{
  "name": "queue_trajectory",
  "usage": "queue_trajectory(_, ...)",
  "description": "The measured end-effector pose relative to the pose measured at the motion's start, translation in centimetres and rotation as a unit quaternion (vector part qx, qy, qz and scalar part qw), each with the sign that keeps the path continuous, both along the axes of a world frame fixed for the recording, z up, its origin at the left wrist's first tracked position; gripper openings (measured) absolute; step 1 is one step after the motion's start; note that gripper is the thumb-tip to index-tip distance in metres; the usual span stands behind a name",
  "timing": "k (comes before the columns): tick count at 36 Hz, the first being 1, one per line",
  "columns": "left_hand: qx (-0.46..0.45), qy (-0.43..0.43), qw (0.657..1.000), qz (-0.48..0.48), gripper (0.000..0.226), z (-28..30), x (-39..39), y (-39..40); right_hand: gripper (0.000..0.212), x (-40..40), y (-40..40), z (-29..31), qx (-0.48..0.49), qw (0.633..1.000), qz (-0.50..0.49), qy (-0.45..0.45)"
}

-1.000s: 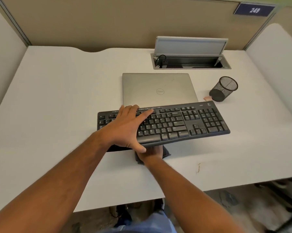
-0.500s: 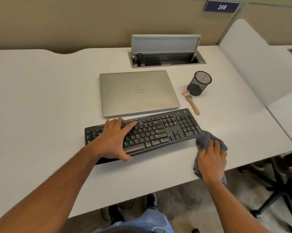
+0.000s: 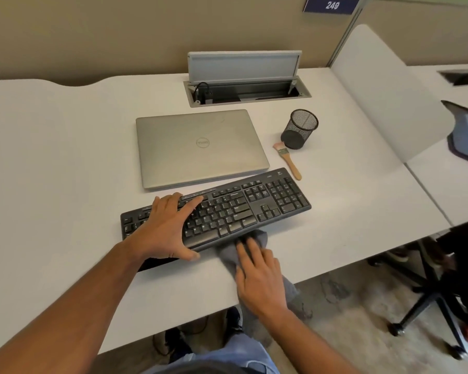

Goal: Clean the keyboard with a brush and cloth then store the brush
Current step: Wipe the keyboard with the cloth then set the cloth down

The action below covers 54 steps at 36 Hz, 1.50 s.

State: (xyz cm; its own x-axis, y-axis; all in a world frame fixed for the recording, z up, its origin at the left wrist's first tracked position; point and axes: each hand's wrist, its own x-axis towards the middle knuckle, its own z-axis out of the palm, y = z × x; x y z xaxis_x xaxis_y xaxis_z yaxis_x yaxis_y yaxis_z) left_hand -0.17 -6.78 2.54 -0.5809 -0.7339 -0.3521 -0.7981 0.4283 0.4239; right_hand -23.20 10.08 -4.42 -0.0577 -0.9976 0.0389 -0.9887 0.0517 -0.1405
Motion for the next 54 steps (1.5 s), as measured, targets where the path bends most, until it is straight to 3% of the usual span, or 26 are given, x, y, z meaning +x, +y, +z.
queue_trajectory(4,-0.01,-0.009,1.0,-0.003,0.138,-0.5,-0.3,0.2,0.031,-3.7,-3.2,0.6,0.025,0.996,-0.083,0.012)
queue_trajectory(11,-0.008,-0.015,1.0,-0.007,0.138,-1.6,-0.7,0.7,0.041,-13.0,-5.3,1.2,0.002,0.958,-0.288,-0.011)
queue_trajectory(20,-0.009,-0.04,0.999,-0.024,0.136,-1.9,-0.5,1.2,0.05,-20.2,-0.6,1.2,0.016,0.885,-0.466,-0.014)
queue_trajectory(23,-0.013,-0.044,0.999,-0.027,0.136,-2.0,-0.4,1.3,0.051,-22.5,-0.1,1.2,0.024,0.828,-0.559,-0.042)
queue_trajectory(26,-0.015,-0.046,0.998,-0.028,0.136,-2.2,-0.4,1.5,0.048,-24.3,-0.5,2.1,-0.014,0.72,-0.687,-0.096)
queue_trajectory(28,-0.019,-0.048,0.998,-0.031,0.136,-2.3,-0.4,1.6,0.038,-23.9,-1.3,3.5,-0.083,0.741,-0.65,-0.145)
queue_trajectory(30,-0.018,-0.051,0.998,-0.034,0.136,-2.5,-0.4,1.7,0.028,-22.7,-2.4,4.6,-0.138,0.821,-0.529,-0.164)
queue_trajectory(32,-0.015,-0.053,0.998,-0.034,0.137,-2.5,-0.5,1.7,0.028,-20.6,-4.4,5.5,-0.184,0.863,-0.433,-0.187)
queue_trajectory(35,-0.015,-0.053,0.998,-0.033,0.137,-2.6,-0.5,1.7,0.036,-18.2,-7.3,5.1,-0.101,0.953,-0.28,-0.061)
queue_trajectory(38,-0.021,-0.061,0.997,-0.034,0.137,-2.5,-0.6,1.8,0.043,-17.4,-8.9,4.1,-0.031,0.978,-0.204,-0.02)
queue_trajectory(41,-0.03,-0.063,0.997,-0.033,0.137,-2.5,-0.7,2.0,0.047,-18.0,-8.9,2.7,0.035,0.977,-0.212,0.008)
queue_trajectory(48,-0.044,-0.063,0.996,-0.033,0.14,-3.1,-0.7,2.1,0.048,-21.3,-3.4,1.6,0.042,0.914,-0.403,0.013)
queue_trajectory(51,-0.046,-0.067,0.996,-0.034,0.141,-3.4,-0.6,2.0,0.047,-23.6,0.1,1.1,0.043,0.872,-0.488,-0.013)
queue_trajectory(54,-0.046,-0.066,0.996,-0.033,0.142,-3.6,-0.6,1.8,0.046,-25.4,2.5,1.0,0.05,0.8,-0.596,-0.046)
